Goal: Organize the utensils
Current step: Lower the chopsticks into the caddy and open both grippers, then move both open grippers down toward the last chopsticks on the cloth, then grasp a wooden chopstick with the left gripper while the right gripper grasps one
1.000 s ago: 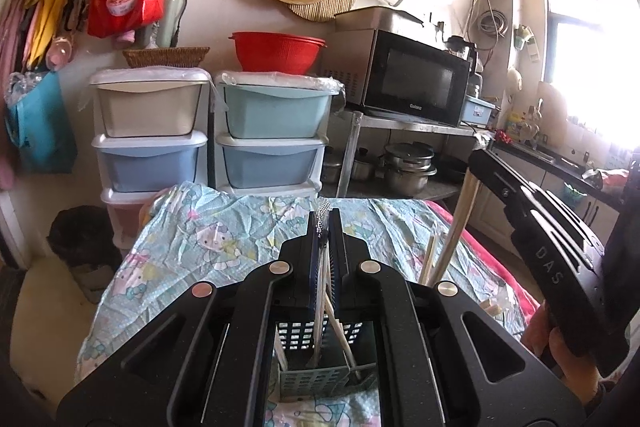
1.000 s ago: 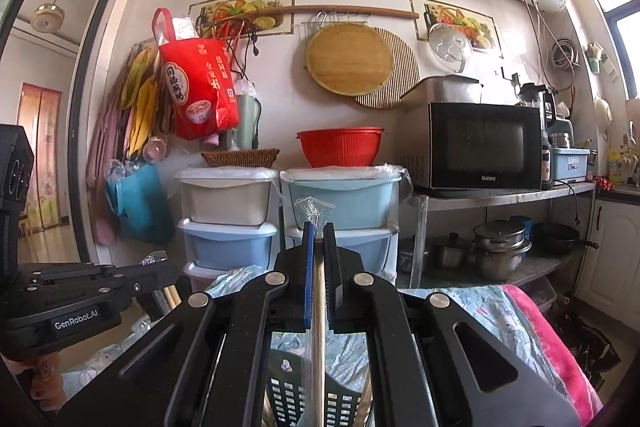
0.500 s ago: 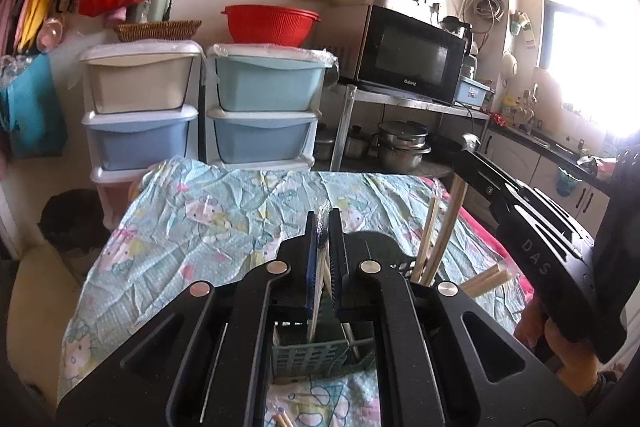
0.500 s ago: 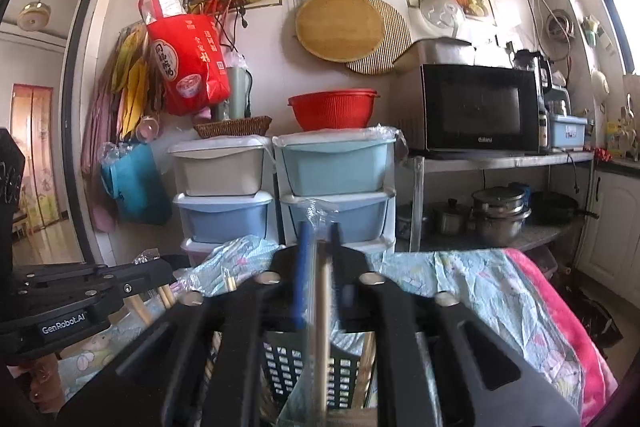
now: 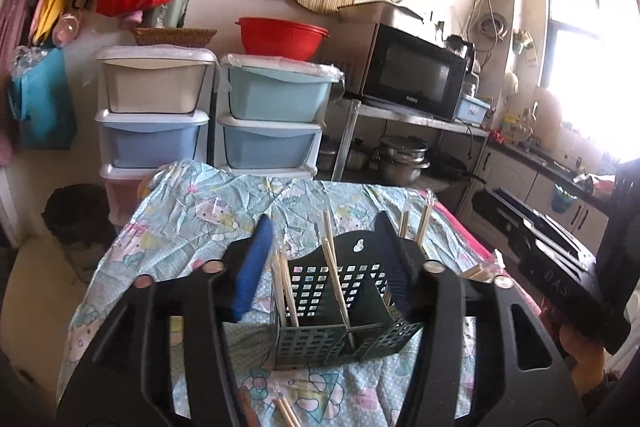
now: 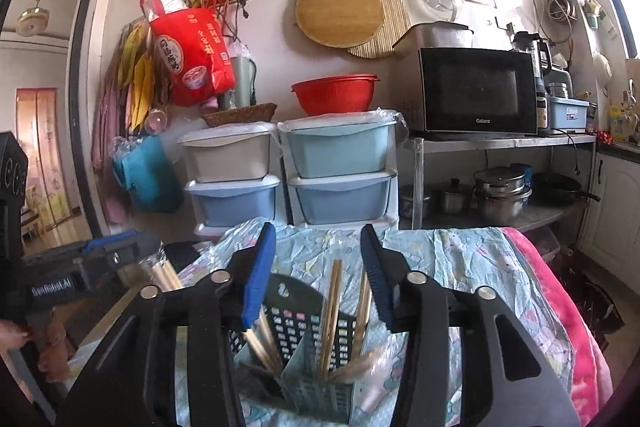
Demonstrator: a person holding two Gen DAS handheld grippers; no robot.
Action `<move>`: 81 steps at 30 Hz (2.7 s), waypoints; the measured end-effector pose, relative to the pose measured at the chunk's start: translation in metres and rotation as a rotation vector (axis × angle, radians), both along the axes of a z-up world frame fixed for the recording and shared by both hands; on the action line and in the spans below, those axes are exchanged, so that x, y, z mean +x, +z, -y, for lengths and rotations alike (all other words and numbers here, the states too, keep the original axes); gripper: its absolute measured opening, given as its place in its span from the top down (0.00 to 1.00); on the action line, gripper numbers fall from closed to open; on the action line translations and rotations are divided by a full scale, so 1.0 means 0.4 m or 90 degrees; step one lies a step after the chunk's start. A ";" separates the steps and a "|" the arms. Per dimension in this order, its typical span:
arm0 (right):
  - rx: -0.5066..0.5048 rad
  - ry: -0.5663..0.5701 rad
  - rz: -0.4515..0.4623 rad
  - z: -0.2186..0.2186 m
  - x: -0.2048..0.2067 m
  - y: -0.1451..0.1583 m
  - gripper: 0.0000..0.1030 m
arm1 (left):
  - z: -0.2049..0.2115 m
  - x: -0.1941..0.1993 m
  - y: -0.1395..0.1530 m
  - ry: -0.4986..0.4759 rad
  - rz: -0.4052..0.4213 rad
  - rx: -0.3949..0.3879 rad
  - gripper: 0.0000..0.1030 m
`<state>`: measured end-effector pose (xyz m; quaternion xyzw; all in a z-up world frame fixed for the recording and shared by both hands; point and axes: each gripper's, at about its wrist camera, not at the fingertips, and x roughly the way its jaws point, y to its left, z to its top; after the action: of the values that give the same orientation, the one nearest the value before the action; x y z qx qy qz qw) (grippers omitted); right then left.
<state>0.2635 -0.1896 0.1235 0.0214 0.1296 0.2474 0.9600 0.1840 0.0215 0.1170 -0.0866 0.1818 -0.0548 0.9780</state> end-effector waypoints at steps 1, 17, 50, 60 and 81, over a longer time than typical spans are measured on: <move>-0.002 0.004 -0.003 0.000 -0.008 0.003 0.57 | -0.001 -0.005 0.004 0.001 0.001 -0.001 0.48; -0.061 0.088 -0.033 -0.008 -0.158 -0.007 0.41 | -0.027 -0.106 -0.038 0.032 -0.049 -0.001 0.11; -0.250 0.233 -0.295 -0.176 -0.238 -0.340 0.61 | -0.092 -0.035 -0.365 0.024 -0.311 -0.136 0.69; -0.274 0.252 -0.360 -0.226 -0.206 -0.403 0.64 | -0.059 0.039 -0.423 -0.007 -0.382 -0.141 0.70; -0.263 0.222 -0.380 -0.253 -0.160 -0.453 0.78 | -0.078 0.082 -0.478 0.028 -0.408 -0.123 0.89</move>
<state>0.1996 -0.0886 -0.0576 -0.1231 0.4512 0.3583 0.8080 0.2168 0.0525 -0.0741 -0.1953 0.4723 -0.0206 0.8593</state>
